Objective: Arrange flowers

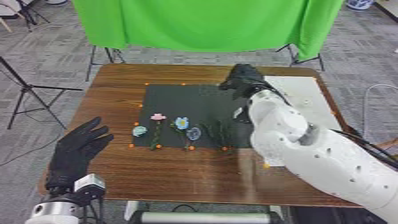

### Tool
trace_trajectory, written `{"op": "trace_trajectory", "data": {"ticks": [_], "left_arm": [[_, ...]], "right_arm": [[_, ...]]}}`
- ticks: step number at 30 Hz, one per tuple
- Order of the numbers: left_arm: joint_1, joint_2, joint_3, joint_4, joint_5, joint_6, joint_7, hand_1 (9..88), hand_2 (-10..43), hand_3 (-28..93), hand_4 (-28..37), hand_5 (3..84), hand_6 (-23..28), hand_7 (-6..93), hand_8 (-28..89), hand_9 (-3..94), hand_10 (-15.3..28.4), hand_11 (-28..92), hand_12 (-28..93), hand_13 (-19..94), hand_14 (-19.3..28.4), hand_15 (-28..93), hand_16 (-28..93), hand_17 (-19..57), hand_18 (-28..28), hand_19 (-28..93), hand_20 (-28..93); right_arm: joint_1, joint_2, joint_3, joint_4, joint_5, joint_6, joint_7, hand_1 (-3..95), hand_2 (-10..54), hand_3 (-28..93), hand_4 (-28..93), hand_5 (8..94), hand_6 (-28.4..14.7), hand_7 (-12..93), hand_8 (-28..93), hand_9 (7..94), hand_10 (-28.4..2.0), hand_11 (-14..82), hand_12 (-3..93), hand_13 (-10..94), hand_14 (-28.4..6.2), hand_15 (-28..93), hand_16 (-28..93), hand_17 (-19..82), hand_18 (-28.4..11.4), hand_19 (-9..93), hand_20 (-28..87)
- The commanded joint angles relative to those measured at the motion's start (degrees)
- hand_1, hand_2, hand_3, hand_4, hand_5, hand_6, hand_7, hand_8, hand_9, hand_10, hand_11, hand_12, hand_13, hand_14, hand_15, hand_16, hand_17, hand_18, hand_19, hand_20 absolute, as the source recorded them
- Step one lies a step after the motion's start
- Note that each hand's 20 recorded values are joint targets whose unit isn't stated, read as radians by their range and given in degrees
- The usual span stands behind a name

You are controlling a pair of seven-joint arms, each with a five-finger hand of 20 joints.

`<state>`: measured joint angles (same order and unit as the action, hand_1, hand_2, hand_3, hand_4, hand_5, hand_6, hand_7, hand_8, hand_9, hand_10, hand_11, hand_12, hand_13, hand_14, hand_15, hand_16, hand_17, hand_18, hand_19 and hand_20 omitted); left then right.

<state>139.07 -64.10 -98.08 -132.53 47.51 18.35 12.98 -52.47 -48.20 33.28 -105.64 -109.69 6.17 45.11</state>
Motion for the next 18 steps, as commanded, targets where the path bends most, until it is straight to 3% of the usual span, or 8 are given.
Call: {"op": "trace_trajectory", "data": {"ticks": [1,9,13,18], "left_arm": [[1.02,0.23,-0.11,-0.46,-0.36,0.94,0.34,25.4,4.2,83,-18.9,43.3,11.9,15.5,-10,40.2,20.3,28,10,32,27.7,54,-11,-5.7,24.2,64,-5],[0.55,1.02,1.04,-0.04,-0.76,0.80,1.77,25.3,4.2,83,-18.9,43.2,11.9,15.5,-10,40.1,20.2,28,10,32,27.6,54,-11,-5.7,24.1,64,-5],[0.21,1.32,1.50,0.12,-0.80,0.77,2.05,25.2,4.1,83,-18.8,43.2,11.9,15.6,-10,40.1,20.2,28,10,31,27.6,54,-11,-5.7,24.1,64,-5],[0.01,1.13,1.11,0.25,-0.58,0.38,1.42,25.4,4.1,83,-18.8,43.2,11.9,15.5,-10,40.1,20.2,28,10,32,27.6,54,-11,-5.7,24.1,64,-5]], "right_arm": [[-2.35,10.69,5.93,2.57,1.96,-4.44,2.30,25.0,0.2,90,-26,56.2,-4.9,19,-14,60.2,-19.6,25.2,13.7,68,-11.1,84,11,31,-25.2,93,33],[-5.21,12.17,8.55,6.87,4.83,-2.64,5.39,25.1,0.4,90,-26,54.0,-5.1,19,-14,55.7,-19.8,21.9,13.2,67,-10.8,85,10,30,-24.7,93,34],[-5.50,12.78,8.17,7.69,4.12,-4.32,5.67,24.9,0.2,91,-26,52.3,-5.3,19,-14,53.3,-19.6,20.7,13.1,65,-10.9,85,9,30,-24.2,93,33],[-6.92,12.20,8.95,8.70,5.41,-5.70,6.85,24.9,0.0,91,-26,50.8,-5.0,19,-14,51.9,-19.4,19.8,13.1,65,-10.9,85,9,30,-24.1,93,32]]}}
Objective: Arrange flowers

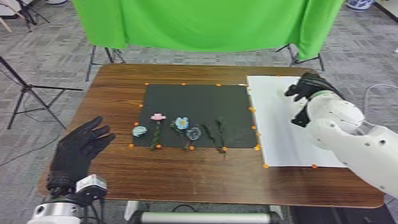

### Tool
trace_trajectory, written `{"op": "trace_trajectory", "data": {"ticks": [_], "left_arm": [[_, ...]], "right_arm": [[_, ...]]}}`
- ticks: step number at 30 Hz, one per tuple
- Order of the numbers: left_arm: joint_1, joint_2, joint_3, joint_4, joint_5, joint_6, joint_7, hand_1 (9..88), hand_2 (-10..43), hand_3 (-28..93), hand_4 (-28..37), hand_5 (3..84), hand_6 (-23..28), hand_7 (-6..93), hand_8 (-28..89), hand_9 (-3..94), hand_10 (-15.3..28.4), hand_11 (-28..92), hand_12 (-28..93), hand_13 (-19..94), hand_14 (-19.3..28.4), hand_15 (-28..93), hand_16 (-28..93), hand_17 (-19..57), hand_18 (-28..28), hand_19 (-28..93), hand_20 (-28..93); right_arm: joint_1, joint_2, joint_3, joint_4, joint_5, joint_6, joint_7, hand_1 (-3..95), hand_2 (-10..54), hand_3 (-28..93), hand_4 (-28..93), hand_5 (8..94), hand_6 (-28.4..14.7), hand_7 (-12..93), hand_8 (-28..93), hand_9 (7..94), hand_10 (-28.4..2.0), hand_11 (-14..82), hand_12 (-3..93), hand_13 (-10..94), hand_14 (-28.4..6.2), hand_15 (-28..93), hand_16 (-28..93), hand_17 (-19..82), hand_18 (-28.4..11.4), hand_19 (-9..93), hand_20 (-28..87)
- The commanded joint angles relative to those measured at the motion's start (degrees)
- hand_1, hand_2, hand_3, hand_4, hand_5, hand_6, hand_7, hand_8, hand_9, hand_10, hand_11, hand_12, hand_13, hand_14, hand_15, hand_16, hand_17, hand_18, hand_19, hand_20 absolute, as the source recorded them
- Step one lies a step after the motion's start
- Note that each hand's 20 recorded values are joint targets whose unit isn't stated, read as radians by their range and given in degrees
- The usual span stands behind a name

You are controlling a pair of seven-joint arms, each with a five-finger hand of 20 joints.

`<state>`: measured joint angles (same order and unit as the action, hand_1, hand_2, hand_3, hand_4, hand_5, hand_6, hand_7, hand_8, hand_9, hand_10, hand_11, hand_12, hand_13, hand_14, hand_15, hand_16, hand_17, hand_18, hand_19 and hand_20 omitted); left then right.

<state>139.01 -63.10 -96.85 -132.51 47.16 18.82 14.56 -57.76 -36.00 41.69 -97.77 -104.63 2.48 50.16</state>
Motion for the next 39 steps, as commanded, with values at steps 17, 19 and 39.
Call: {"op": "trace_trajectory", "data": {"ticks": [17,19,39], "left_arm": [[-1.21,-0.22,0.59,0.79,0.32,-1.71,-1.44,25.4,4.0,83,-18.7,43.2,11.9,15.5,-10,40.1,20.2,28,10,32,27.5,54,-11,-5.7,24.1,64,-5],[-1.29,-0.07,0.48,0.77,0.34,-1.56,-1.61,25.4,4.0,83,-18.7,43.2,11.9,15.5,-10,40.1,20.2,28,10,32,27.5,54,-11,-5.7,24.1,64,-5],[-2.13,-0.68,0.66,0.95,0.72,-2.31,-2.58,25.3,4.0,83,-18.8,43.2,11.8,15.5,-10,40.0,20.2,28,10,32,27.5,54,-11,-5.8,24.1,64,-5]], "right_arm": [[-0.95,1.67,-1.88,2.49,2.57,-3.98,4.87,25.3,-0.4,92,-27,45.1,-2.9,17,-14,49.6,-18.8,15.6,12.1,64,-11.6,83,8,30,-24.3,93,29],[-1.16,1.69,-1.60,2.47,2.64,-3.92,4.88,25.4,-0.5,92,-27,44.6,-2.8,17,-14,49.3,-18.7,15.3,12.1,64,-11.8,82,8,29,-24.5,93,28],[4.61,4.12,-12.12,1.04,-5.93,7.43,5.95,26.8,-2.2,92,-27,54.7,-3.0,23,-16,56.7,-19.0,21.7,13.5,65,-11.3,82,8,30,-24.3,93,26]]}}
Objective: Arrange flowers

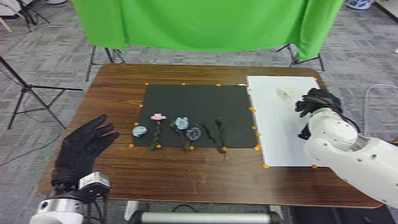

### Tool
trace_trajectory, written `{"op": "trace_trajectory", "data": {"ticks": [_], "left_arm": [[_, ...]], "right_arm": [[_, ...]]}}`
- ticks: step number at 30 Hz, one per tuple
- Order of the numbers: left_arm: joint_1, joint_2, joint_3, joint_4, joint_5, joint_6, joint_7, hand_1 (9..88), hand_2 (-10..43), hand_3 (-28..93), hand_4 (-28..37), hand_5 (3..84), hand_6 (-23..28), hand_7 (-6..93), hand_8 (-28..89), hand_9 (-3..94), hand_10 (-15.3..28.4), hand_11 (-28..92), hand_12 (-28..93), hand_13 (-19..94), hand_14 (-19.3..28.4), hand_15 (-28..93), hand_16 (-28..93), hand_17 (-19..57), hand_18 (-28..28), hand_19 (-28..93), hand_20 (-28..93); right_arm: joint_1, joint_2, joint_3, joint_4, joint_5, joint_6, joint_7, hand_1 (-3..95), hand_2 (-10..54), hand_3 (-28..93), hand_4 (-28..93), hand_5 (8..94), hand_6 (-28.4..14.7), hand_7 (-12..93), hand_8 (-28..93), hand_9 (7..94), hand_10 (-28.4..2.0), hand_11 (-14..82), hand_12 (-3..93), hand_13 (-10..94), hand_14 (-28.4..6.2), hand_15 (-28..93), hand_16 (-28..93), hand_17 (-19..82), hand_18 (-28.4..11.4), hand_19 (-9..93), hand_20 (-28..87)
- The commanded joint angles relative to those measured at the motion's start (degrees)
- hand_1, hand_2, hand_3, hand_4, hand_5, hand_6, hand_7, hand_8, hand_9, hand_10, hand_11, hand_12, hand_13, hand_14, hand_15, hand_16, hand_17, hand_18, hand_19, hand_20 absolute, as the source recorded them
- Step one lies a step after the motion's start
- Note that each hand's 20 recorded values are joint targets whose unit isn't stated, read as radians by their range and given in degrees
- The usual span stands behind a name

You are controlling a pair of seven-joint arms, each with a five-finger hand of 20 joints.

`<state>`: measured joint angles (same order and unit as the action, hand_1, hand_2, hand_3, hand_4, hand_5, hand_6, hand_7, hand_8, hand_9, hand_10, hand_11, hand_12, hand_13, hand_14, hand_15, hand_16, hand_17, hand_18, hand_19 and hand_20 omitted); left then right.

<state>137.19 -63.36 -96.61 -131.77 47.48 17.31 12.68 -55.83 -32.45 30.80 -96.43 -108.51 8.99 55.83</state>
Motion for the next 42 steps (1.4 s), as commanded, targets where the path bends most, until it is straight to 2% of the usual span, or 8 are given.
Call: {"op": "trace_trajectory", "data": {"ticks": [1,9,14,24,28,33,39,42], "left_arm": [[-0.30,-0.53,0.37,0.22,0.48,-0.85,-0.75,25.4,3.9,83,-18.8,43.1,11.8,15.6,-10,40.0,20.1,28,10,32,27.5,54,-11,-5.8,24.1,64,-5],[-0.50,-0.60,0.62,0.33,0.49,-0.95,-0.73,25.3,4.0,83,-18.7,43.2,11.8,15.6,-10,40.0,20.2,28,10,31,27.6,54,-11,-5.8,24.1,64,-5],[-0.48,-0.65,0.64,0.38,0.39,-0.98,-0.41,25.4,4.0,83,-18.8,43.1,11.8,15.7,-10,40.0,20.1,28,10,31,27.5,54,-11,-5.8,24.1,64,-5],[-0.90,-0.88,0.48,0.54,0.54,-1.33,-0.67,25.4,4.0,83,-18.7,43.1,11.9,15.5,-10,40.0,20.2,28,10,31,27.6,54,-11,-5.8,24.1,64,-5],[-0.84,-0.93,0.37,0.50,0.55,-1.35,-0.81,25.5,4.0,83,-18.7,43.1,11.9,15.5,-10,40.0,20.1,28,10,32,27.6,54,-11,-5.8,24.1,64,-5],[-0.71,-0.91,0.44,0.52,0.41,-1.22,-0.69,25.4,4.0,83,-18.6,43.1,11.9,15.5,-10,40.0,20.1,28,10,32,27.6,54,-11,-5.8,24.1,64,-5],[-0.90,-0.96,0.49,0.52,0.49,-1.30,-0.72,25.5,4.0,83,-18.7,43.1,11.8,15.5,-10,40.0,20.1,28,10,32,27.6,54,-11,-5.8,24.1,64,-5],[-0.83,-1.09,0.36,0.53,0.51,-1.32,-0.68,25.4,4.0,83,-18.7,43.1,11.8,15.5,-10,40.0,20.1,28,10,32,27.6,54,-11,-5.8,24.1,64,-5]], "right_arm": [[3.37,0.61,-1.85,-0.07,-2.16,0.54,0.33,26.8,-2.2,92,-27,54.7,-3.0,23,-16,57.0,-19.0,21.9,13.5,65,-11.4,82,8,30,-24.4,93,26],[0.72,-2.21,4.62,2.38,0.93,-9.32,-0.78,26.8,-3.2,93,-27,47.3,-2.6,19,-15,51.0,-19.4,18.4,12.2,63,-11.6,82,8,30,-24.3,93,26],[-1.94,-4.42,9.07,3.14,2.87,-15.94,-0.74,27.6,-4.2,93,-28,42.0,0.2,18,-15,43.4,-16.7,10.4,10.9,65,-12.5,80,7,30,-24.7,93,23],[-2.87,-6.04,9.94,4.22,3.72,-20.23,-1.52,28.4,-4.6,92,-28,39.7,0.6,18,-16,41.9,-13.1,10.3,11.3,66,-12.8,81,8,28,-25.1,93,19],[-3.66,-6.34,11.01,4.39,3.99,-21.83,-0.92,29.0,-4.7,92,-28,41.5,-0.3,18,-16,45.0,-12.1,11.7,11.5,66,-12.6,81,8,28,-25.0,93,18],[-3.80,-5.02,8.56,4.28,2.79,-17.32,-0.77,31.5,-5.8,92,-28,44.8,-1.7,18,-15,51.3,-12.6,14.8,11.8,67,-11.7,82,8,28,-24.4,93,18],[-1.91,-4.03,3.44,4.93,0.81,-11.54,1.00,42.0,-9.0,90,-28,60.6,-0.8,24,-16,68.6,-11.1,22.5,14.2,72,-7.7,80,10,33,-22.5,93,21],[-1.56,-4.06,2.56,5.21,0.13,-10.04,1.78,50.0,-9.5,83,-28,69.2,-0.5,30,-6,84.2,-7.9,12.9,28.5,79,-4.8,79,13,36,-22.4,93,22]]}}
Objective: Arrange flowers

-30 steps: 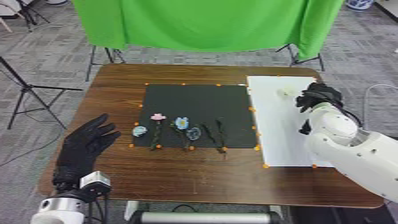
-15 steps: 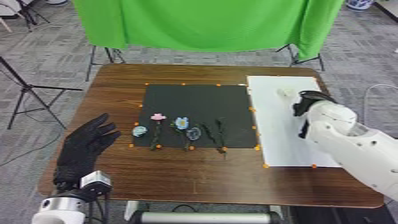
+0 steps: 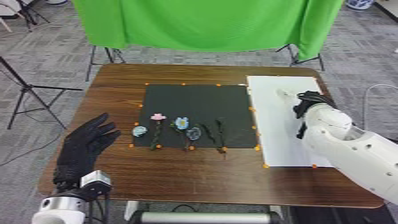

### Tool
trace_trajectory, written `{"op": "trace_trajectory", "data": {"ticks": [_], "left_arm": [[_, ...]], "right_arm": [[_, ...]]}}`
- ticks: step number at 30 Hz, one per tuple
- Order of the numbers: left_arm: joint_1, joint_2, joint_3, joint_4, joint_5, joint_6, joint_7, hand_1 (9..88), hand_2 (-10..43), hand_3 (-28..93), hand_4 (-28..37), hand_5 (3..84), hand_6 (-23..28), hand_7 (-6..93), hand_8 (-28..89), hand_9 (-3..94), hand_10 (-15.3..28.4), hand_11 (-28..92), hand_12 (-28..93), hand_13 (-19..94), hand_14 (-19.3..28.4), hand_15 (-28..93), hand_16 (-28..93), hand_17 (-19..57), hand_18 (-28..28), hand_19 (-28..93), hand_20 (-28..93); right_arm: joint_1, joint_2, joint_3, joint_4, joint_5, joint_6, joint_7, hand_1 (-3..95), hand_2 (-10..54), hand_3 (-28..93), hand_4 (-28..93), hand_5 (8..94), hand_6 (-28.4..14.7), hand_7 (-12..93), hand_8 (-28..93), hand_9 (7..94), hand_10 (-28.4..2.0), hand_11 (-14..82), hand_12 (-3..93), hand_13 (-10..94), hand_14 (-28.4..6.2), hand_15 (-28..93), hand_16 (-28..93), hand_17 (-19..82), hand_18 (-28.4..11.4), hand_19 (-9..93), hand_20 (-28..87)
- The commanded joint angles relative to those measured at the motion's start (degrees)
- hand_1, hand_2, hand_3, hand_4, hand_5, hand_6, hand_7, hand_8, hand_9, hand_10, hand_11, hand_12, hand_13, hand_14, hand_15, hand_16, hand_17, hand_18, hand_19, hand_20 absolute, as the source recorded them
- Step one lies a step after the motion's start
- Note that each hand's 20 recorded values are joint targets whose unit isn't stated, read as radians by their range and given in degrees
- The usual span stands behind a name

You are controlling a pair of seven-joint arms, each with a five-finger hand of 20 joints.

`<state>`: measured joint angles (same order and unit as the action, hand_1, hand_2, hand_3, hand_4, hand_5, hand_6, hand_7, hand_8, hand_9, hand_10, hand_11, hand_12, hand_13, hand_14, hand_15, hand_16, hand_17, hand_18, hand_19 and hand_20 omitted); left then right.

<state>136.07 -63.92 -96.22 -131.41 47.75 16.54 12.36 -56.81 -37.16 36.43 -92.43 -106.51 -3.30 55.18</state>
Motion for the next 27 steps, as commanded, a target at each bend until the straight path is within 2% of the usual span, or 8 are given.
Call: {"op": "trace_trajectory", "data": {"ticks": [1,2,4,14,21,24,27], "left_arm": [[0.38,-0.45,0.02,0.13,0.22,-0.43,-0.24,25.4,4.0,83,-18.7,43.1,11.9,15.5,-10,40.0,20.1,28,10,32,27.6,54,-11,-5.8,24.1,64,-5],[0.37,-0.54,0.01,0.12,0.25,-0.47,-0.37,25.4,4.0,83,-18.6,43.1,11.8,15.5,-10,40.0,20.2,28,10,32,27.6,54,-11,-5.8,24.1,64,-5],[0.53,-0.35,0.09,-0.02,0.18,-0.23,-0.25,25.4,4.0,83,-18.7,43.1,11.9,15.5,-10,40.0,20.1,28,10,32,27.6,54,-11,-5.8,24.1,63,-5],[1.40,-0.26,-0.89,-0.50,0.09,0.28,-0.22,25.5,4.0,83,-18.8,43.2,11.9,15.6,-10,39.9,20.2,28,10,32,27.6,54,-11,-5.8,24.1,64,-5],[2.04,0.01,-1.47,-0.97,-0.06,0.77,0.04,25.4,4.1,83,-18.7,43.2,11.9,15.5,-10,40.0,20.3,28,10,32,27.5,54,-11,-5.9,24.1,64,-5],[2.82,-0.09,-2.32,-1.23,-0.01,0.73,0.02,25.4,4.1,83,-18.7,43.2,11.9,15.6,-10,40.0,20.2,28,10,31,27.5,54,-11,-5.9,24.2,64,-5],[2.52,-0.02,-2.70,-1.18,-0.09,0.80,-0.20,25.4,4.1,83,-18.7,43.2,11.9,15.6,-10,40.1,20.3,28,10,31,27.5,54,-11,-5.8,24.1,64,-5]], "right_arm": [[0.12,1.06,-4.31,1.22,-1.80,2.95,2.32,51.6,-9.5,82,-28,71.5,-0.2,32,-5,87.2,-7.4,13.1,30.5,81,-4.0,79,14,36,-22.4,93,22],[-0.02,1.12,-4.07,1.12,-2.04,2.65,2.36,53.3,-9.5,82,-28,74.9,0.4,33,-4,90.8,-7.1,14.0,32.7,83,-3.2,79,14,37,-22.2,93,22],[0.66,1.47,-5.12,0.96,-2.41,4.35,2.80,54.3,-9.5,82,-28,77.4,0.7,34,-3,92.5,-6.5,14.5,33.1,85,-2.2,79,15,38,-22.2,93,21],[3.02,1.31,-4.78,-3.09,-6.00,11.77,1.11,54.9,-9.5,83,-28,80.7,0.1,32,-2,93.6,-6.7,15.4,33.0,87,-1.3,78,16,39,-22.6,93,21],[5.40,-5.86,-3.47,-7.75,-5.52,11.64,-5.51,54.7,-9.5,83,-28,81.2,0.0,31,-1,93.7,-6.9,15.8,32.8,87,-1.4,78,16,39,-22.8,93,21],[7.51,-11.27,-4.62,-7.04,-1.50,9.95,-8.70,54.7,-9.5,83,-28,81.2,-0.1,31,-1,93.7,-6.7,15.7,33.1,87,-1.6,79,17,39,-22.8,93,22],[10.82,-15.96,-9.57,-4.52,-3.66,9.98,-10.55,54.6,-9.5,83,-28,80.8,0.1,31,-1,93.7,-6.5,15.8,33.5,87,-1.6,81,17,39,-22.7,93,22]]}}
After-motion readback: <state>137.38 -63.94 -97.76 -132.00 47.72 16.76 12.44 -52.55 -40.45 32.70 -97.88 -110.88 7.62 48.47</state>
